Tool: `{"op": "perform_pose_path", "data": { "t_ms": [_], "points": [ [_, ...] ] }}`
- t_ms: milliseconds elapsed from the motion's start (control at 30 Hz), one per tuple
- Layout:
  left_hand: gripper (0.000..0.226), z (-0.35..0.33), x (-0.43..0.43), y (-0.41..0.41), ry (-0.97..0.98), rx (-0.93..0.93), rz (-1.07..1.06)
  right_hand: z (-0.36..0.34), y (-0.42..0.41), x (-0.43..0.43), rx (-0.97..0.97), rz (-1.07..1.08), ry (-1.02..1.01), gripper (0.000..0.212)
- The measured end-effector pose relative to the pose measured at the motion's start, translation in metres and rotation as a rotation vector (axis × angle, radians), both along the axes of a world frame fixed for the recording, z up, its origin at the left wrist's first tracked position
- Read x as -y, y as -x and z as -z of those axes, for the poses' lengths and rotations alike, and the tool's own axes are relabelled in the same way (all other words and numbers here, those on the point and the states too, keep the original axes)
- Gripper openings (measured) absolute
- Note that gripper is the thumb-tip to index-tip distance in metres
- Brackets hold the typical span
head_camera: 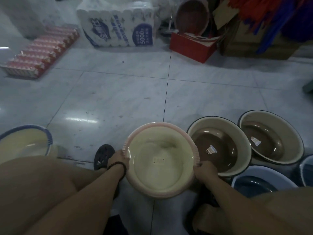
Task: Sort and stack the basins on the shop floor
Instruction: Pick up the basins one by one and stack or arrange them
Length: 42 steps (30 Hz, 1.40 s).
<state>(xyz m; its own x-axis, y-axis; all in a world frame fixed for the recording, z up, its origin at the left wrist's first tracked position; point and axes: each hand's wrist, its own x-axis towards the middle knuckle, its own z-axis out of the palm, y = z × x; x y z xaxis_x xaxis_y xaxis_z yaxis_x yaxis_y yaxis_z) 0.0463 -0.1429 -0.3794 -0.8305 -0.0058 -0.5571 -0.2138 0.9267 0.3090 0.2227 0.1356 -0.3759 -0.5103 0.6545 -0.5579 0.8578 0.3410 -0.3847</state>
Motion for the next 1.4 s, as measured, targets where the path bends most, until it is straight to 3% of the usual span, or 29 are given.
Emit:
{"op": "perform_pose_path", "data": {
  "t_ms": [267, 567, 800, 900, 1033, 1100, 1167, 1267, 1400],
  "points": [
    [0.036, 0.025, -0.002, 0.011, 0.107, 0.102, 0.026, 0.014, 0.01, -0.002, 0.023, 0.023, -0.032, 0.025],
    [0.034, 0.04, 0.003, 0.018, 0.036, 0.12, -0.073, 0.03, 0.011, 0.001, 0.027, -0.052, -0.101, 0.022],
    [0.05, 0.043, 0.003, 0.011, -0.063, 0.086, -0.2, 0.033, 0.008, -0.001, -0.005, -0.049, -0.11, 0.023],
    [0.046, 0.038, -0.002, 0.012, -0.032, 0.14, -0.179, 0.031, 0.012, 0.003, 0.07, -0.082, -0.048, 0.034],
    [0.058, 0.01, -0.017, 0.012, 0.103, 0.133, 0.032, 0.001, 0.031, 0.012, 0.164, -0.201, -0.014, 0.07],
    [0.06, -0.02, -0.025, 0.011, 0.136, 0.101, 0.194, -0.027, 0.043, 0.023, 0.085, -0.293, -0.068, 0.068],
    [0.06, -0.062, -0.031, 0.013, 0.121, 0.097, 0.391, -0.06, 0.058, 0.04, -0.057, -0.419, -0.127, 0.052],
    [0.053, -0.146, -0.026, 0.021, 0.078, 0.005, 0.604, -0.115, 0.081, 0.075, -0.319, -0.478, -0.088, 0.037],
    [0.036, -0.258, 0.028, 0.019, -0.001, -0.319, 0.572, -0.195, 0.105, 0.131, -0.578, -0.548, -0.042, 0.017]
  ]
}}
